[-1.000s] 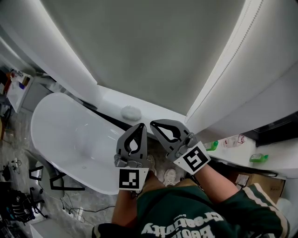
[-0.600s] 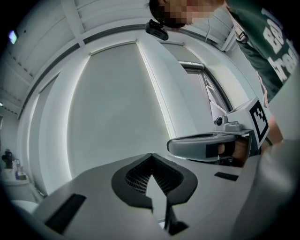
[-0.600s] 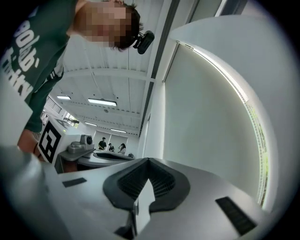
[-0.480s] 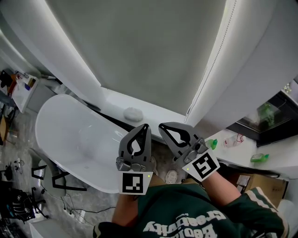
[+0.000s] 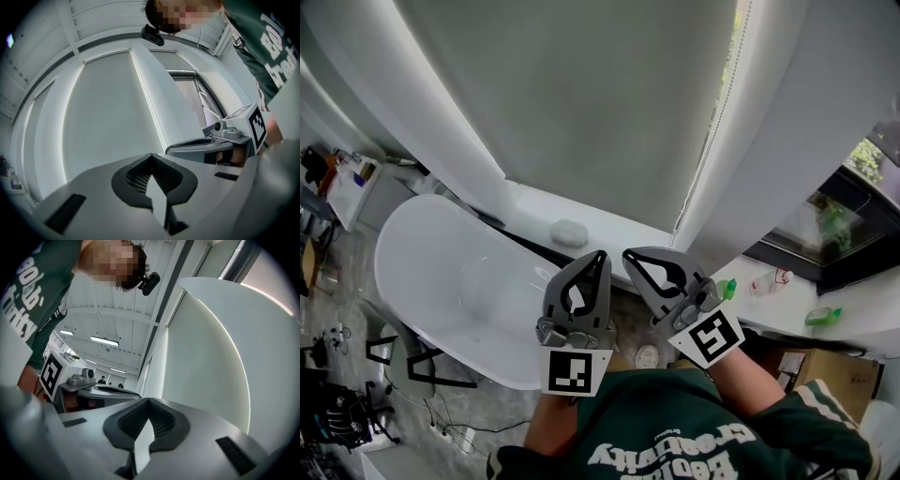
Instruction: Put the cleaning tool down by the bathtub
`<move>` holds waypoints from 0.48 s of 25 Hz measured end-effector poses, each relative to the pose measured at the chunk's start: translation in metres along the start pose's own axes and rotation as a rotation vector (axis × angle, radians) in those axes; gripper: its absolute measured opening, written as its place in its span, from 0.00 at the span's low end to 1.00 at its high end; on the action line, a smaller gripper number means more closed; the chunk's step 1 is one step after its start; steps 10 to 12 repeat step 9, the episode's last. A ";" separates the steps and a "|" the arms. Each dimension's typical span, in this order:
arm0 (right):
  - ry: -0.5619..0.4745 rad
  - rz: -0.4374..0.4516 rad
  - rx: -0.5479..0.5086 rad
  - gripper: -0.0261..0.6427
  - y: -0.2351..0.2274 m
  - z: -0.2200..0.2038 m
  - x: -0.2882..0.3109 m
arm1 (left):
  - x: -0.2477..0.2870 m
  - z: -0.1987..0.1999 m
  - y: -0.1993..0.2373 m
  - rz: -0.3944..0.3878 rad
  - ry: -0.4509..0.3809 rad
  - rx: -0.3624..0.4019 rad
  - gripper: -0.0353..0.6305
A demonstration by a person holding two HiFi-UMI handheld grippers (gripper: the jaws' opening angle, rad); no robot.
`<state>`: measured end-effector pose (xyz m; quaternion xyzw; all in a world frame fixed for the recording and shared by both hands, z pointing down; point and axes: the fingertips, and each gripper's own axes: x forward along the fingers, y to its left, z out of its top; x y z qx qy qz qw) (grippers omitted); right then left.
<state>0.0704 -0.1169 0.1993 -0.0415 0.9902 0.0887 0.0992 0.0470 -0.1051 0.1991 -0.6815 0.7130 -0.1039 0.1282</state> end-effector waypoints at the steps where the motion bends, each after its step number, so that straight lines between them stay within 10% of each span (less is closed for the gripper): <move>1: -0.005 -0.002 0.000 0.06 -0.001 0.001 -0.001 | 0.000 0.001 -0.001 -0.002 -0.004 0.006 0.06; 12: 0.014 -0.001 -0.009 0.06 0.000 -0.003 0.001 | -0.002 0.004 0.001 0.000 -0.009 0.003 0.06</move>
